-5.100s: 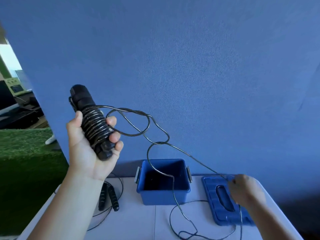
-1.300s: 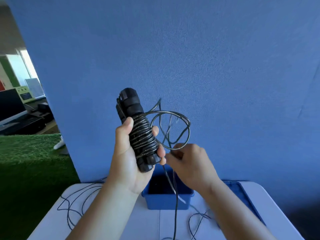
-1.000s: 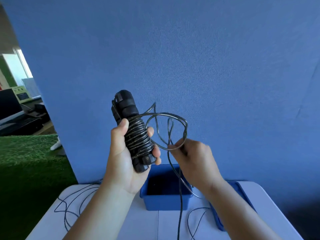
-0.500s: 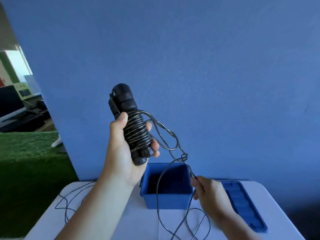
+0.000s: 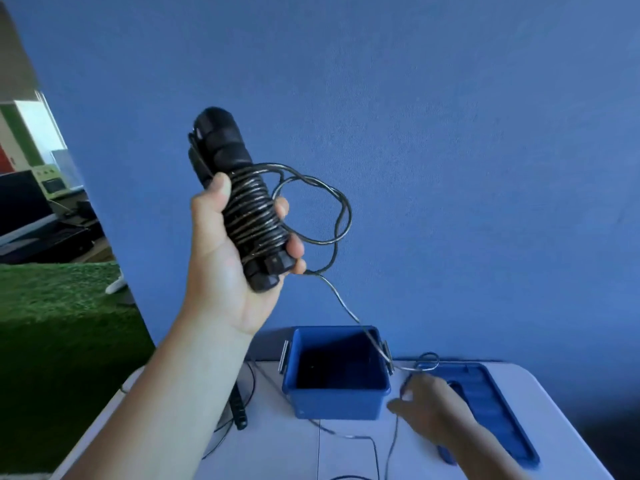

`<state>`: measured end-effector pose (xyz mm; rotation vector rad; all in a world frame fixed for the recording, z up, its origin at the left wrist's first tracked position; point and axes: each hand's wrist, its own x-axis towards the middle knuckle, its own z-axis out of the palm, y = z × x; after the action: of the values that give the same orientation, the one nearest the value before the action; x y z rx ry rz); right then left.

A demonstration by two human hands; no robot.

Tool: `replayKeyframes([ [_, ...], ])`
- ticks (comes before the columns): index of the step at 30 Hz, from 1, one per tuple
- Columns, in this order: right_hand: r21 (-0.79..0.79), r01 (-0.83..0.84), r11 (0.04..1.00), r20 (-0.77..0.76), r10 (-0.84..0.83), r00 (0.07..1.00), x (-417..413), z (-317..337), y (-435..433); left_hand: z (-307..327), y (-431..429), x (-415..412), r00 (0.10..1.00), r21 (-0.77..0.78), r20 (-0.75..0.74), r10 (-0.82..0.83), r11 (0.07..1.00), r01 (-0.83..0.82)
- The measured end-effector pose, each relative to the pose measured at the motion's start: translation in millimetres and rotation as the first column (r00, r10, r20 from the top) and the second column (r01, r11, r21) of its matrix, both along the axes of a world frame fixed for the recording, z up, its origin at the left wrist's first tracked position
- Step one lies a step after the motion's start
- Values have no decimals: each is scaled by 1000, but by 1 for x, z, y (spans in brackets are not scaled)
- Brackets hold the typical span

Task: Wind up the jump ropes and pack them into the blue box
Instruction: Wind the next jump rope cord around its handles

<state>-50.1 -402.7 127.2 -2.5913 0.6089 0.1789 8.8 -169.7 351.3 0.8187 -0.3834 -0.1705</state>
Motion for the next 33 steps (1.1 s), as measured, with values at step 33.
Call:
replayKeyframes([
  [33, -27, 19, 999, 299, -10, 954, 15, 47, 9, -1, 3, -16, 993, 28, 103, 54, 998, -57],
])
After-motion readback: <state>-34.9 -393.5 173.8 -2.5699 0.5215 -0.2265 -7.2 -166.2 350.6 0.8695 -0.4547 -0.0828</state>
